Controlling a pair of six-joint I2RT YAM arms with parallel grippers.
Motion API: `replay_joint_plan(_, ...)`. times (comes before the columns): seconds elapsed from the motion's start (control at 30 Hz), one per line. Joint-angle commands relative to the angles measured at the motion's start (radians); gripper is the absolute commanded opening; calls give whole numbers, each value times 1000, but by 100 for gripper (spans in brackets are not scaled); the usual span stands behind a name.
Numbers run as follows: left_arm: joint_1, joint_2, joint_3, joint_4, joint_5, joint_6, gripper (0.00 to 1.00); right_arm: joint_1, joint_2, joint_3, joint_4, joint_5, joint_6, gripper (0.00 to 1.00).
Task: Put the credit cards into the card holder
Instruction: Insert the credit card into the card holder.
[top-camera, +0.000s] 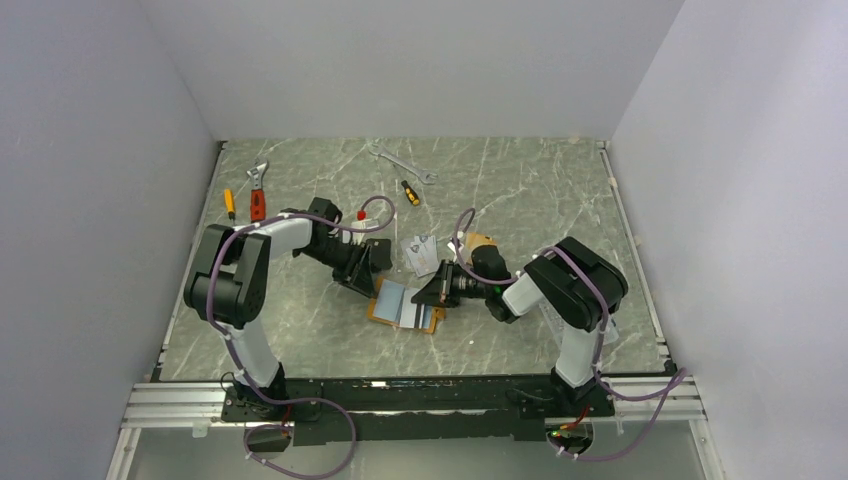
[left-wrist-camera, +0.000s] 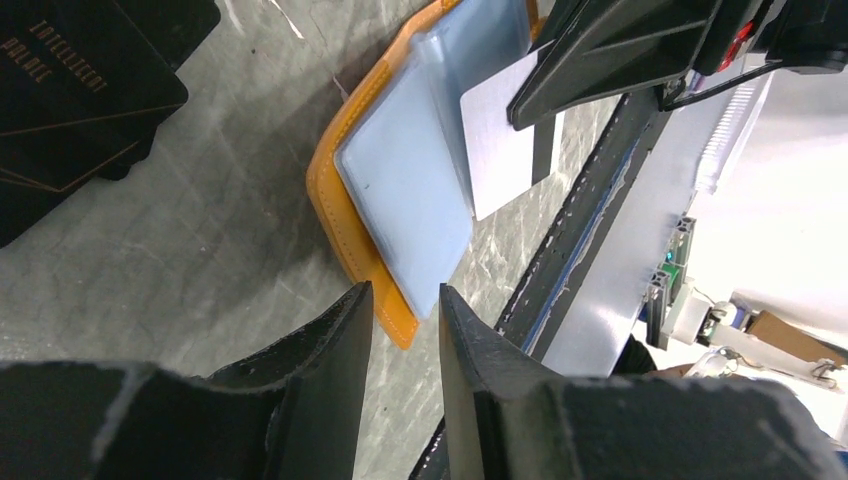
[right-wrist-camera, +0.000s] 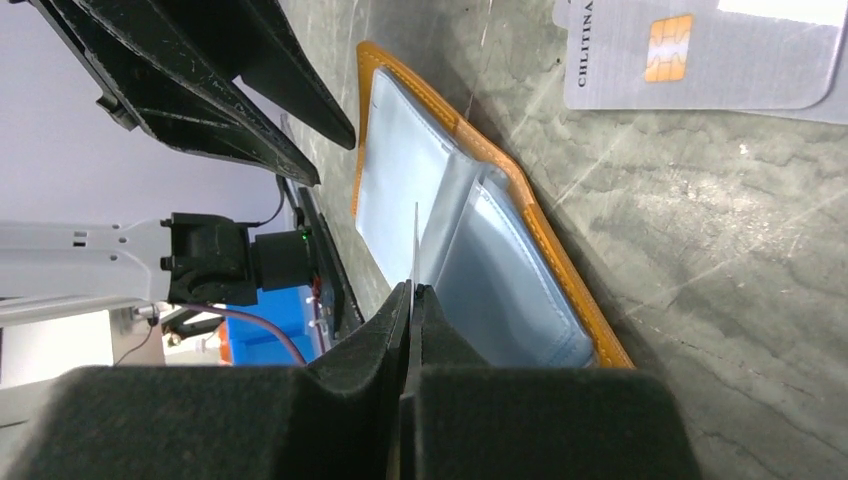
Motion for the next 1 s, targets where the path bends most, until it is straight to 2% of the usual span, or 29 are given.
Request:
replay_joint_plan(0.0, 0, 34, -9, 55, 54, -39, 35, -5, 28, -8, 120, -39, 22, 0)
replay_joint_plan(0.13, 0, 49, -5, 85, 44, -49, 33, -9, 49, -8, 145, -56, 35, 0)
replay_joint_plan(0.33, -2, 31, -28, 114, -5, -61, 15, -28, 42, -42, 174, -19, 60, 0)
replay_joint_plan(0.53, -18, -6, -85, 120, -8, -71, 5, -33, -37, -62, 94, 68, 36, 0)
replay_joint_plan(0.97, -108, -12, -138, 125, 113, -64, 5, -32, -212, -70, -134, 156, -42, 0)
